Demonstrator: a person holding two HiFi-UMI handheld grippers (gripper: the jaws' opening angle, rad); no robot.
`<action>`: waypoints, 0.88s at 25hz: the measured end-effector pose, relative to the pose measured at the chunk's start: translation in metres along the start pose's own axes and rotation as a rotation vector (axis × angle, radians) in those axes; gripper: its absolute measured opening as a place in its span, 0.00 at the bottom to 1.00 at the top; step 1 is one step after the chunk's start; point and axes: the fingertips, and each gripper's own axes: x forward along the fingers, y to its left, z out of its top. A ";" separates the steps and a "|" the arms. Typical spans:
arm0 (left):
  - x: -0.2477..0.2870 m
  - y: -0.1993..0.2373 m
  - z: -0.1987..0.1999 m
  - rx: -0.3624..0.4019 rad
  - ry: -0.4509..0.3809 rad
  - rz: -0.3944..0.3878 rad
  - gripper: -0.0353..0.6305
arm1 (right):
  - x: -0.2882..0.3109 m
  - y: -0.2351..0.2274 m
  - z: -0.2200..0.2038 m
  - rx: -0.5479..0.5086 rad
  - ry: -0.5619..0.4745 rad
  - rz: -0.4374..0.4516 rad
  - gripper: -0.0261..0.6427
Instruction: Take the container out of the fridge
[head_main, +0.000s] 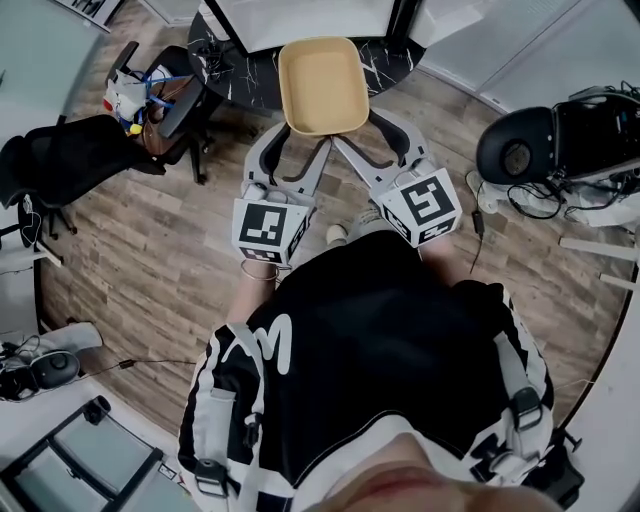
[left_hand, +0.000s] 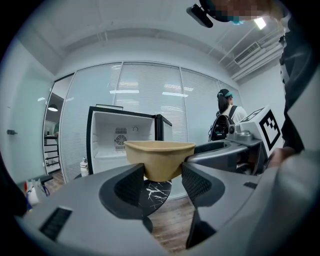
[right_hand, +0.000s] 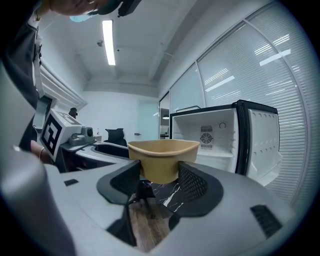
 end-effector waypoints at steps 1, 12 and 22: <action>-0.001 -0.003 0.000 0.002 0.004 0.003 0.41 | -0.003 0.000 0.000 -0.003 0.000 0.002 0.41; -0.022 -0.057 0.024 -0.009 -0.040 0.052 0.41 | -0.061 0.008 0.015 -0.031 -0.015 0.039 0.41; -0.054 -0.115 0.018 -0.013 -0.031 0.105 0.41 | -0.120 0.028 0.004 -0.023 -0.018 0.095 0.41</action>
